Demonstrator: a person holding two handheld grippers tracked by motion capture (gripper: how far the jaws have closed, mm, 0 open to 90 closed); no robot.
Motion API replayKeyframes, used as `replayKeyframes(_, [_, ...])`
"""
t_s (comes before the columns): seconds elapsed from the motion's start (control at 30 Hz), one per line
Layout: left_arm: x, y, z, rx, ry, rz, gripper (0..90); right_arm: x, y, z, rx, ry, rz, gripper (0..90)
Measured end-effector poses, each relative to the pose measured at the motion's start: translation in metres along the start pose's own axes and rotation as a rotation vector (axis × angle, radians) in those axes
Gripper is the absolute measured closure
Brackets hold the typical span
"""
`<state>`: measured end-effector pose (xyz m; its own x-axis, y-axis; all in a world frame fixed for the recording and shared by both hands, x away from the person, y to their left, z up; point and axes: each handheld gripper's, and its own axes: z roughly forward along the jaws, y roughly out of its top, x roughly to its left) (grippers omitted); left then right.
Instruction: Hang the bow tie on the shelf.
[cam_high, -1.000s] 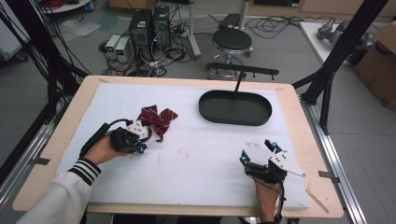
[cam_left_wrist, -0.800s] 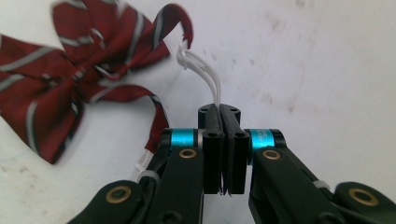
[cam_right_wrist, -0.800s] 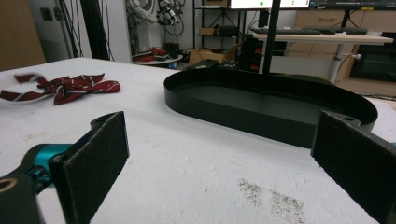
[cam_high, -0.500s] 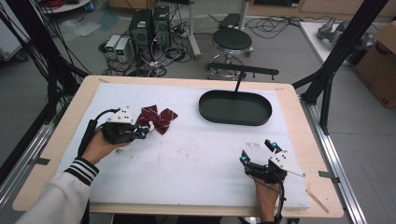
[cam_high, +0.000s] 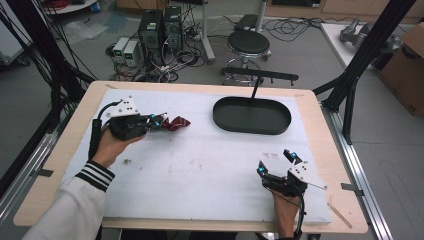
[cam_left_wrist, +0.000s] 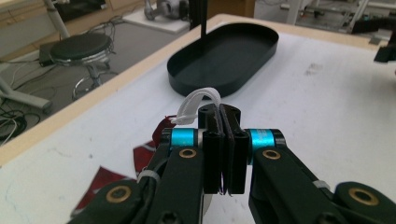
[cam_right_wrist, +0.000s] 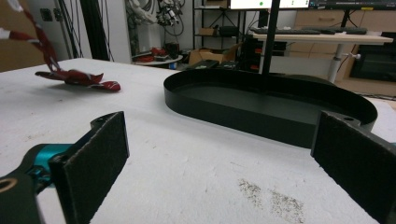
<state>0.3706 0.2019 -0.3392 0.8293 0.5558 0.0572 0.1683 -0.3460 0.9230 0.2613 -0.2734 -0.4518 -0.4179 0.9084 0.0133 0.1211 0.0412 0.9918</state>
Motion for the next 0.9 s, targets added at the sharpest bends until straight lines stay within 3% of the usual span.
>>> replayKeyframes(0.17, [0.002,0.016,0.009,-0.05,0.0,-0.008,87.7,0.0,0.0,0.0,0.0,0.0,0.002,3.1])
replayKeyframes(0.47, [0.002,0.047,0.034,-0.096,-0.021,0.01,87.7,-0.001,0.0,0.0,-0.006,0.0,0.001,3.1])
replayKeyframes(0.9, [-0.004,0.086,0.075,-0.134,-0.06,0.034,87.7,-0.002,0.0,0.0,-0.006,-0.003,0.017,3.1])
